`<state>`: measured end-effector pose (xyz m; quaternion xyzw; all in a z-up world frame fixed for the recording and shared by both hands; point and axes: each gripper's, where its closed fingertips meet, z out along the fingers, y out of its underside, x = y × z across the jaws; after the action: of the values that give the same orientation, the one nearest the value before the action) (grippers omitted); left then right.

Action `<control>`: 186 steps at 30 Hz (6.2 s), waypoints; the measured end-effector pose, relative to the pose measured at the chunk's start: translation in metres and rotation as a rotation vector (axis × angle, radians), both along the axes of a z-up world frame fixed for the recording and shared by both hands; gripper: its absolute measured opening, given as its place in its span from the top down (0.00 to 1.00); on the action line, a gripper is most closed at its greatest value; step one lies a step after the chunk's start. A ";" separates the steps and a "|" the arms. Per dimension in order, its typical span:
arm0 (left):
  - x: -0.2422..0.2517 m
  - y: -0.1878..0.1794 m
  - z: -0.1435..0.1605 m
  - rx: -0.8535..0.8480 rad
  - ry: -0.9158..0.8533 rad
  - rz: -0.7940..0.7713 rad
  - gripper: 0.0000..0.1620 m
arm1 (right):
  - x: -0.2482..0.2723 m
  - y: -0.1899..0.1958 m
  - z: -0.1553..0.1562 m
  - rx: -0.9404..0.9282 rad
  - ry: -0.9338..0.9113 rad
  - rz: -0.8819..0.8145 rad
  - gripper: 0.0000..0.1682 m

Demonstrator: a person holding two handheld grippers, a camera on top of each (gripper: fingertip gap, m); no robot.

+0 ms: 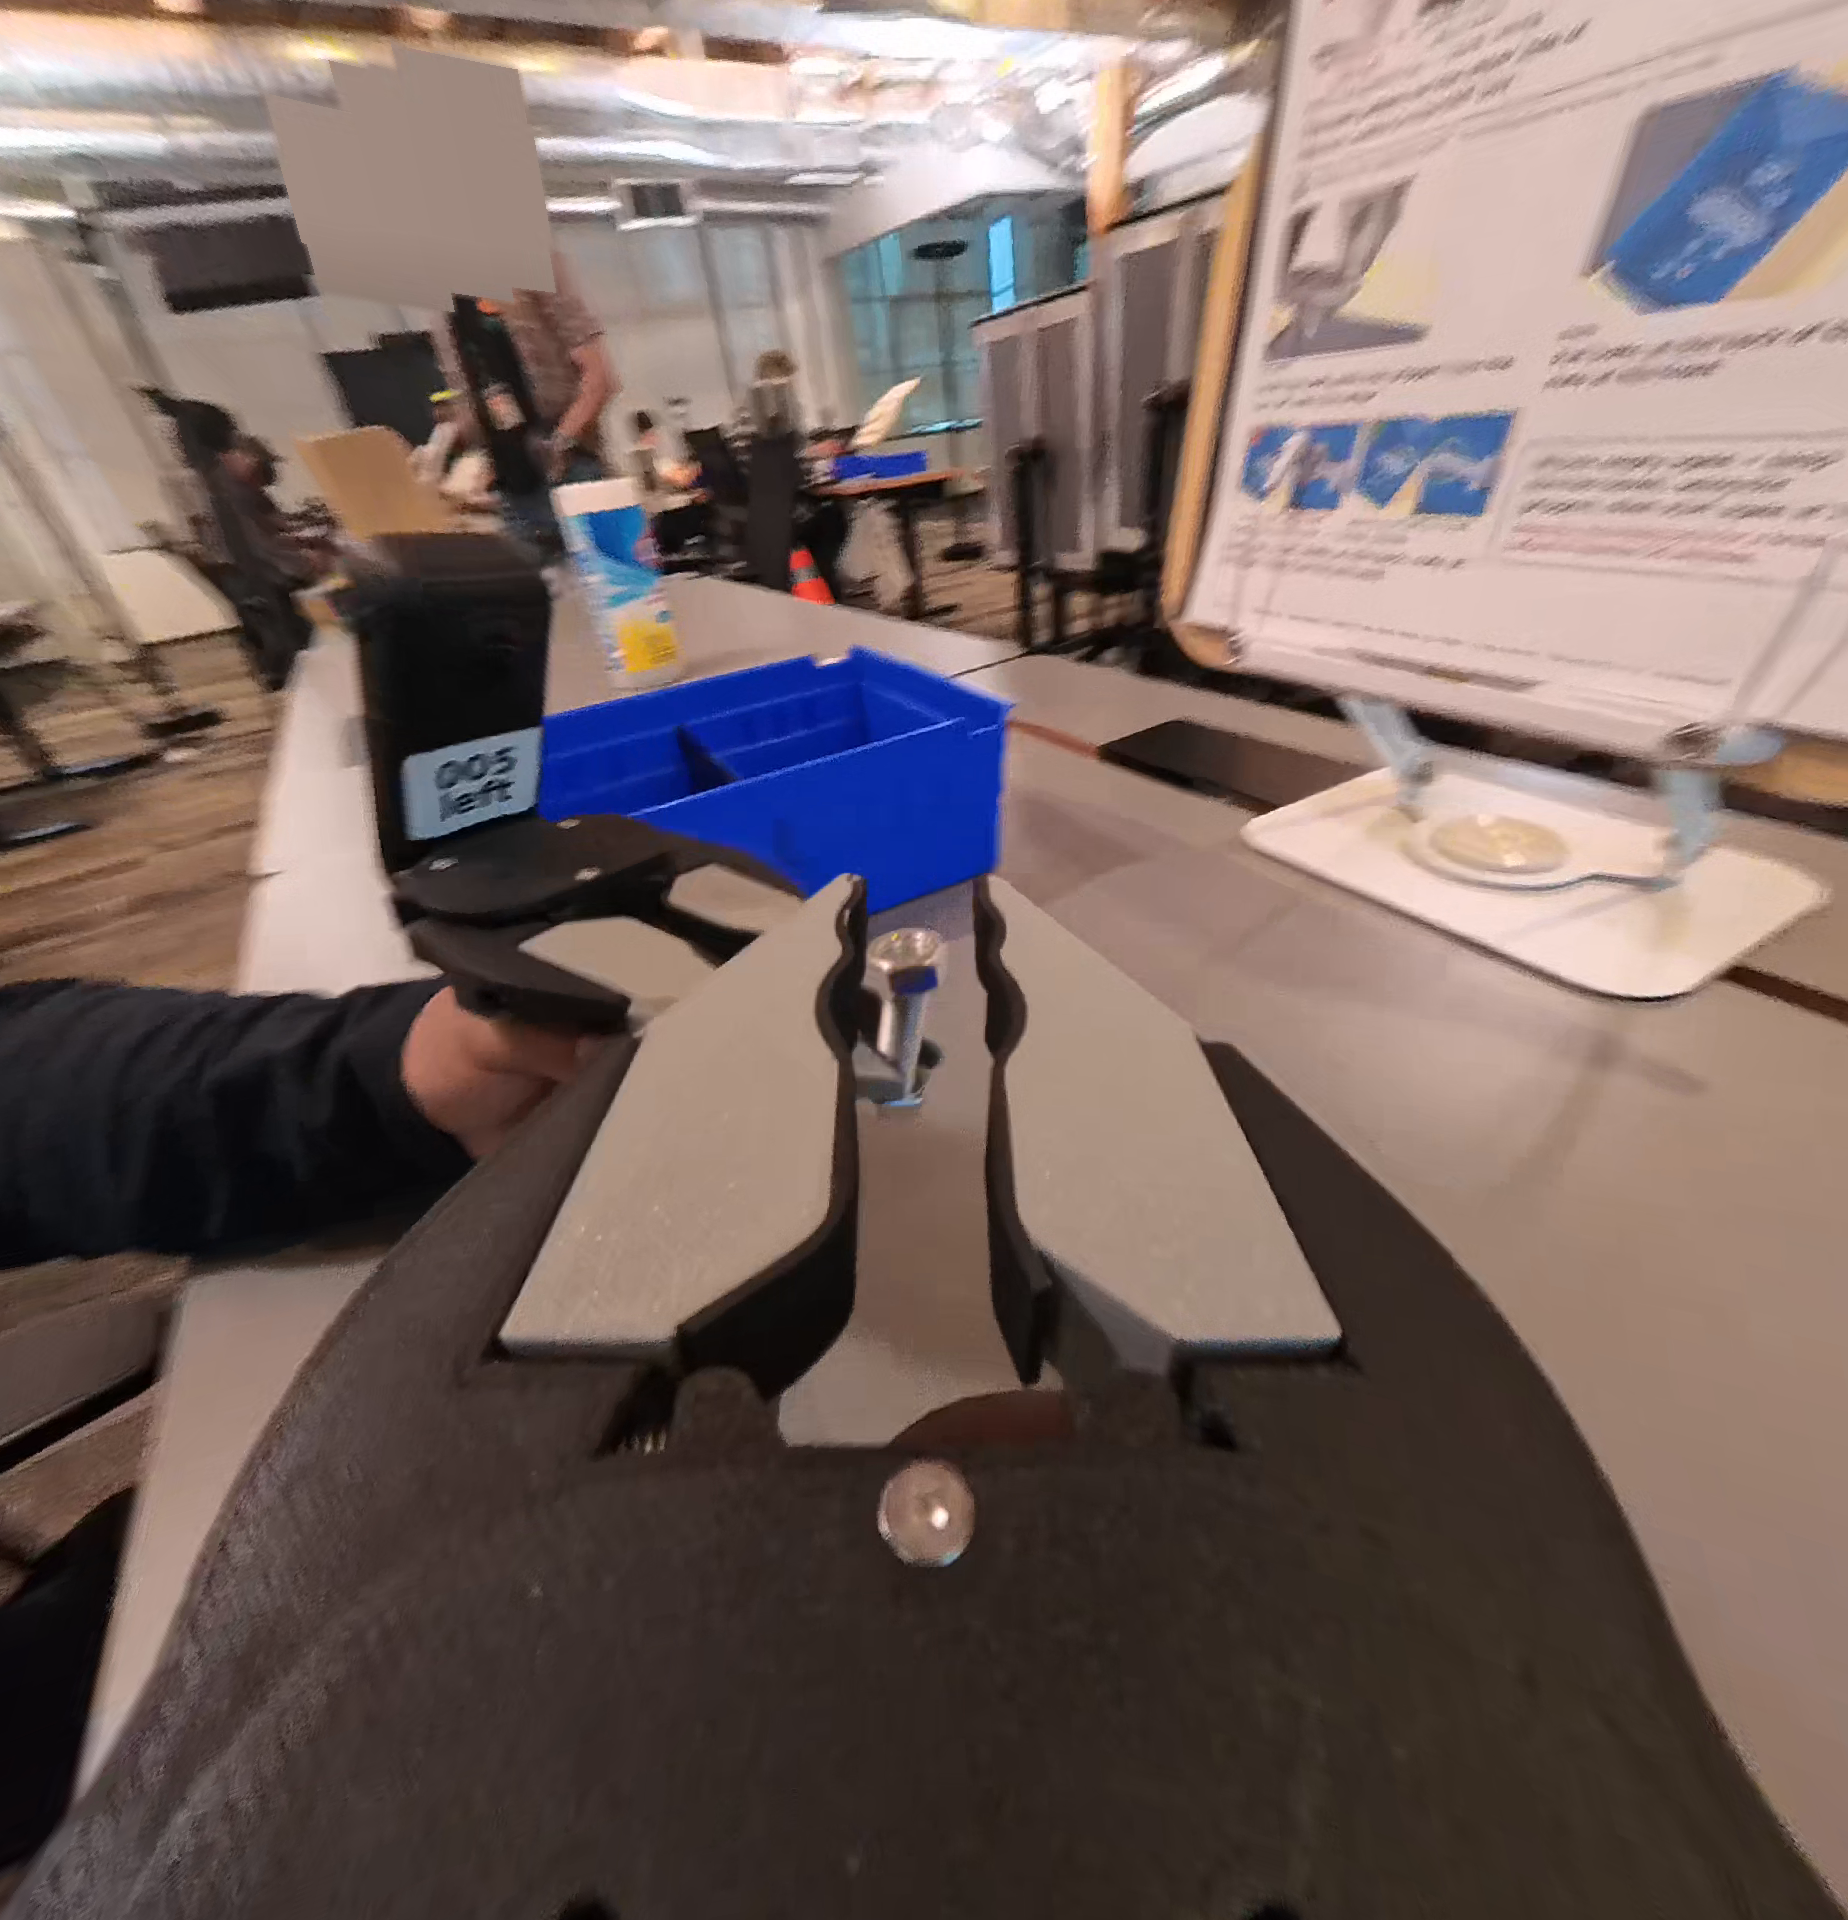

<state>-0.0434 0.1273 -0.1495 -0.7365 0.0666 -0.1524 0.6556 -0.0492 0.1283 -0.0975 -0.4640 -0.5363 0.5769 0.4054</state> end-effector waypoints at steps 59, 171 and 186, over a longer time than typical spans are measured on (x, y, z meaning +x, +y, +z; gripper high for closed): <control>0.005 -0.002 0.005 0.034 0.084 0.018 0.96 | -0.008 -0.013 -0.018 -0.049 -0.022 -0.008 0.84; 0.032 -0.019 0.027 0.108 -0.099 -0.235 0.96 | 0.031 -0.032 0.001 0.027 0.077 0.363 0.79; 0.032 -0.020 0.028 0.117 -0.079 -0.232 0.96 | 0.030 -0.042 0.001 0.023 0.058 0.409 0.77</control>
<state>-0.0110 0.1073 -0.1214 -0.6777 0.1340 -0.2520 0.6777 -0.0196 0.0866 -0.0965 -0.3240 -0.6141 0.6541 0.3001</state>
